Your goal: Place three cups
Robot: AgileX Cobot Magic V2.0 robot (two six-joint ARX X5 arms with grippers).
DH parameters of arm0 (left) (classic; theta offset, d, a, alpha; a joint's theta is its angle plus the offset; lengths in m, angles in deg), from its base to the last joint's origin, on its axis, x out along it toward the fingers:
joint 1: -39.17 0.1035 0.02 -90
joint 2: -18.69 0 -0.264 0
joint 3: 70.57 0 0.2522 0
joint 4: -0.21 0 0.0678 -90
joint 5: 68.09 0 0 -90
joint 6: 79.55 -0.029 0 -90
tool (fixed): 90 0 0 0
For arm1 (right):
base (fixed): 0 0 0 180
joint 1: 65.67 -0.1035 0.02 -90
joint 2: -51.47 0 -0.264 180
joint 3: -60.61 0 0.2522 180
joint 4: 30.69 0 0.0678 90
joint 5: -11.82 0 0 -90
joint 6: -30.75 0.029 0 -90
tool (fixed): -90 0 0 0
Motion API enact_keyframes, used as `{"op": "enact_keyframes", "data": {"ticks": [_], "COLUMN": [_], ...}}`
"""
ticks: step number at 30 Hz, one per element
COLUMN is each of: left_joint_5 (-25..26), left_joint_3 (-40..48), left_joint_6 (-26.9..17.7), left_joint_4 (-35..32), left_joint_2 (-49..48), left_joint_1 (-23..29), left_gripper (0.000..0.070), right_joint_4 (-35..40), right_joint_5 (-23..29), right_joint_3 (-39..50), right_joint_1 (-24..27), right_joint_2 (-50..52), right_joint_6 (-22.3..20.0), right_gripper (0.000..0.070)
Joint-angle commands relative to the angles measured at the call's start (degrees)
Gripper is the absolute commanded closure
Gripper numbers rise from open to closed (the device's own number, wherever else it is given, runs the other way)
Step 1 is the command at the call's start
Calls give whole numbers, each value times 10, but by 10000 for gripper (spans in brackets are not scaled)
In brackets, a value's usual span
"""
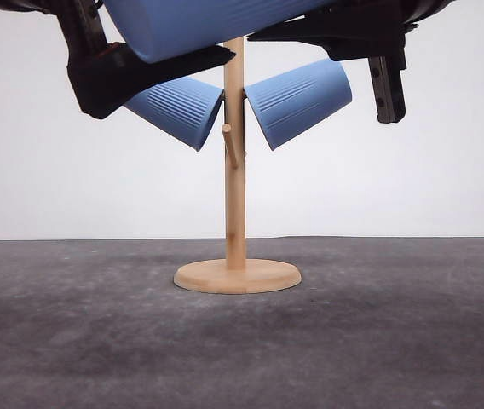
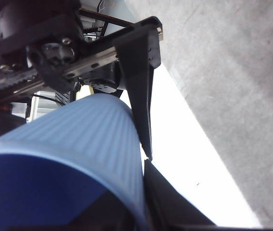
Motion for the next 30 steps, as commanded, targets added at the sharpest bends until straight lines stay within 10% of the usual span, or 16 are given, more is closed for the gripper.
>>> {"op": "enact_keyframes", "data": {"ticks": [1,15,23,30], "left_joint_5": [5,6,5,-8], "left_joint_3": [-8,-8,-8,-8], "left_joint_6": [-8,-8,-6,21], "left_joint_4": [-10,-10,-9,-8], "left_joint_2": [6,6,6,6], "left_joint_1": [-6,-6,-6,-6], "left_gripper": [110,353,351,350], "right_joint_4": [-1,-29,-29,-24], "right_joint_5": [-2,-2,-1,5], "right_joint_3": [-12,-12,-13,-22], "right_joint_1": [-4,-7,3,66], "right_joint_2": [-5,-5,-5,8], "right_joint_6": [2,-23,-35,-53], "right_gripper": [700,693,484,472]}}
